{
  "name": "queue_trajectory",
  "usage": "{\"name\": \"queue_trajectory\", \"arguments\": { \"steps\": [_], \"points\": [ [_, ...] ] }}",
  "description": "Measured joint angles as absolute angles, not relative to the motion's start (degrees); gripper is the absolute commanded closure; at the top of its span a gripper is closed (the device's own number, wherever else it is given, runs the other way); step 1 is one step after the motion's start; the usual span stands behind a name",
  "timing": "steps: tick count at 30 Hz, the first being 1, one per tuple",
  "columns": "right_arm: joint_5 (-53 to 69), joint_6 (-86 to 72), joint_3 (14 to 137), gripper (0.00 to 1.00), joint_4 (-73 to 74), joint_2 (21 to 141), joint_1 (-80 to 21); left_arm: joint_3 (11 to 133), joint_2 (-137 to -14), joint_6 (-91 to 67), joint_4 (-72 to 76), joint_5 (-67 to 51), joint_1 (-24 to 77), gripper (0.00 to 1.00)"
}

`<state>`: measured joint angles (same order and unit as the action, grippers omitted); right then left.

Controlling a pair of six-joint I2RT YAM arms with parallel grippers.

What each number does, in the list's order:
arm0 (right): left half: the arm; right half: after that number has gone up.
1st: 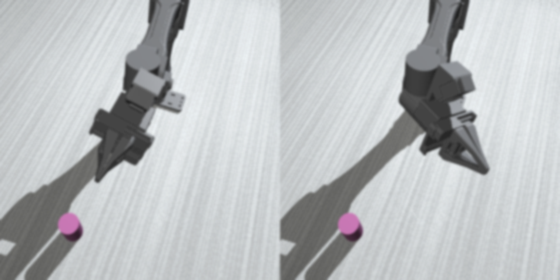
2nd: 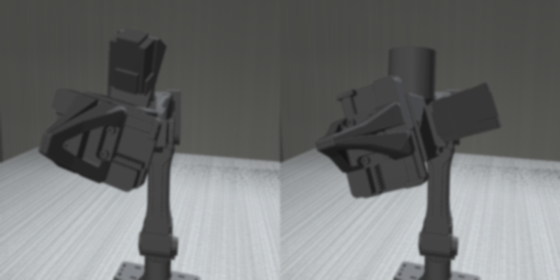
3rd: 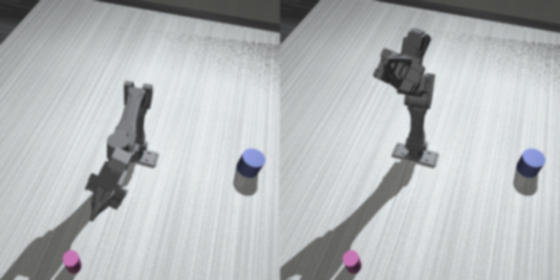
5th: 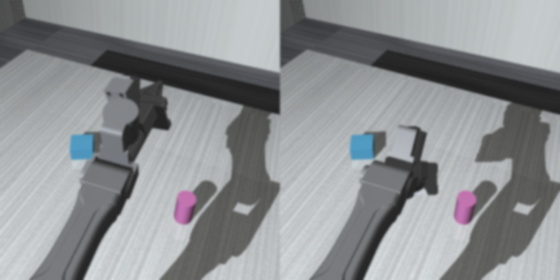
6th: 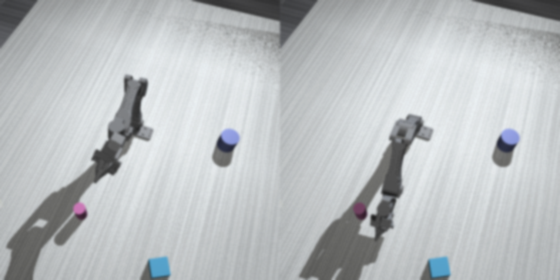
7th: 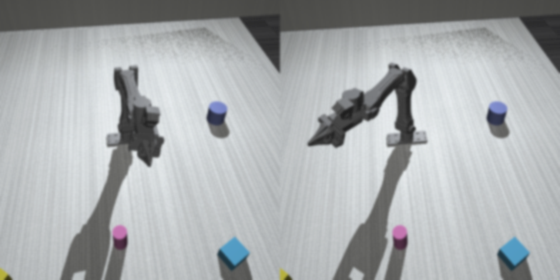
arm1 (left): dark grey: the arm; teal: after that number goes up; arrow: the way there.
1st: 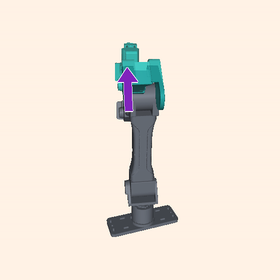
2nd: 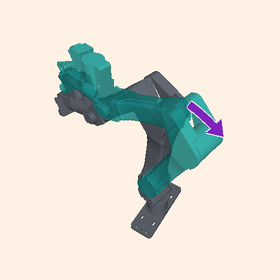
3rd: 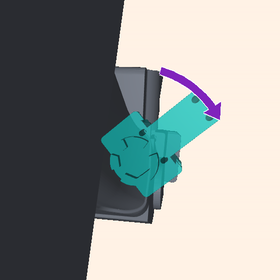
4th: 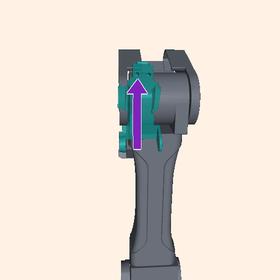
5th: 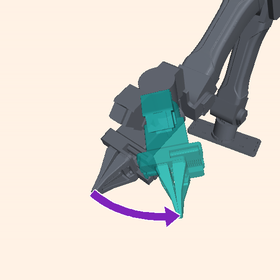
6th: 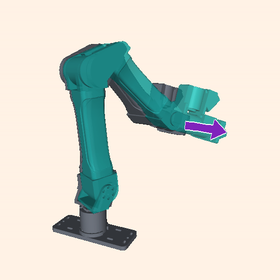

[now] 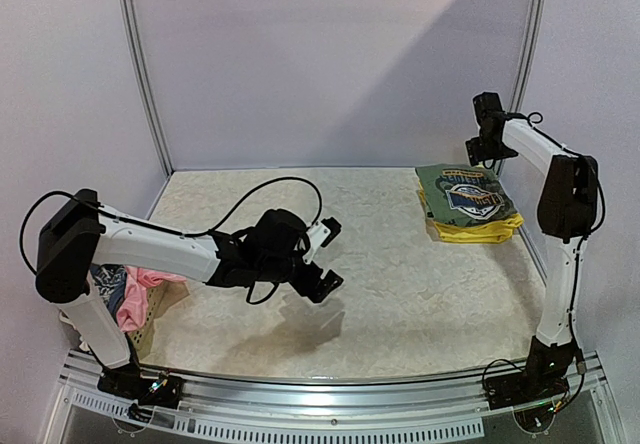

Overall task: Fold and stack the mixed laundry pile
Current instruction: Move the square-folded tank top to the corner of the board, then reset both arms

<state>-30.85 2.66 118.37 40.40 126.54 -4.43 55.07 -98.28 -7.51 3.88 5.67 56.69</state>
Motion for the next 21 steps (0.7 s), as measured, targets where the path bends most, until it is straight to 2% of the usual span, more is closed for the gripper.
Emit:
{"name": "queue_trajectory", "arguments": {
  "steps": [9, 13, 21],
  "points": [
    [-19.2, -2.0, 106.9, 0.08, 35.4, 118.6, -8.4, 55.1, -96.6, -8.2, 1.7, 8.5, 56.7, 0.01],
    [-14.4, -3.9, 100.2, 0.03, 32.4, 116.0, -10.4, 55.1, -94.1, -8.5, -0.3, 11.0, 56.6, 0.0],
    [-9.8, -5.3, 89.2, 0.01, 25.3, 105.9, -17.3, 54.4, -88.2, -8.9, -5.0, 19.0, 56.6, 0.0]
  ]
}}
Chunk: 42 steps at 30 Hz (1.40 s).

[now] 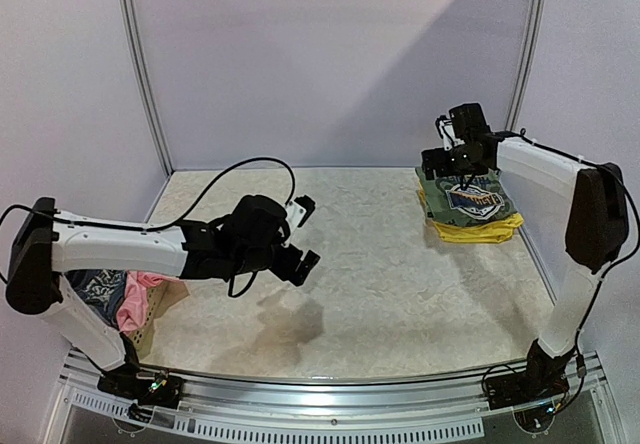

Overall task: Fold and stack the mixed laundry pile
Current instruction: Reset both arms

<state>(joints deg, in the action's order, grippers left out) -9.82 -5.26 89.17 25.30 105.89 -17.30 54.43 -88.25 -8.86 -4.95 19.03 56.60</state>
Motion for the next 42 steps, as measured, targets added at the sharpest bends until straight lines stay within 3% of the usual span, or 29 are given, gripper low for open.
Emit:
{"name": "queue_trajectory", "arguments": {
  "steps": [20, 26, 42],
  "points": [
    [-0.6, -11.8, 64.9, 0.01, 11.2, 82.9, -22.5, 52.8, -72.5, -15.5, -20.4, 40.8, 56.6, 0.01],
    [3.9, -13.9, 62.5, 0.01, 7.2, 81.2, -22.5, 52.0, -68.4, -18.5, -25.5, 45.7, 56.4, 0.0],
    [11.4, -20.6, 46.8, 0.01, -4.7, 69.8, -22.5, 47.0, -66.3, -19.2, -27.9, 47.4, 56.1, 0.0]
  ]
}}
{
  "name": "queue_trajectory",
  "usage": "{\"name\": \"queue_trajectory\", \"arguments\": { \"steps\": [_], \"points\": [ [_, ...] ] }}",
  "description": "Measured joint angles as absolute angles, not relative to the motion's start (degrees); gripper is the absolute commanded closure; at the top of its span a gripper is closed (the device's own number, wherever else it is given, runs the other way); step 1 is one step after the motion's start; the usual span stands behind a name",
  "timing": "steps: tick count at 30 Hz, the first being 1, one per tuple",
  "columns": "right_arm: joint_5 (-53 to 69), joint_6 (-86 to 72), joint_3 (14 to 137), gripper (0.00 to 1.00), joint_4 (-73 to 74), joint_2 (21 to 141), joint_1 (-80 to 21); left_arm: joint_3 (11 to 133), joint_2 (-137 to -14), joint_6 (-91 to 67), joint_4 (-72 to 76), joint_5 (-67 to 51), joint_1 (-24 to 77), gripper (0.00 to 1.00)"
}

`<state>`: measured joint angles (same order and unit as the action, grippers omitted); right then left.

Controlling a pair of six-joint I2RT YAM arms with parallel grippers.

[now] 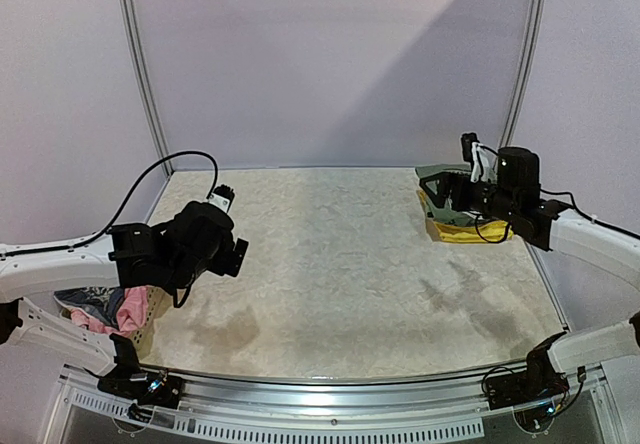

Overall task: Fold and stack the mixed laundry pile
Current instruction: Reset both arms

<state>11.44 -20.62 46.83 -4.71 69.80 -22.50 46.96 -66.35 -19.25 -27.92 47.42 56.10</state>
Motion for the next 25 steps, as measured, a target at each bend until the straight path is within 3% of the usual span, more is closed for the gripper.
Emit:
{"name": "queue_trajectory", "arguments": {
  "steps": [14, 25],
  "points": [
    [10.8, -24.8, 30.0, 0.01, -1.1, 48.7, -22.5, 44.9, -67.2, -17.5, -25.8, 47.7, 56.0, 0.0],
    [9.5, -25.0, 27.5, 0.01, 1.7, 45.8, -22.5, 44.8, -67.2, -17.1, -24.6, 48.3, 55.6, 0.0]
  ]
}}
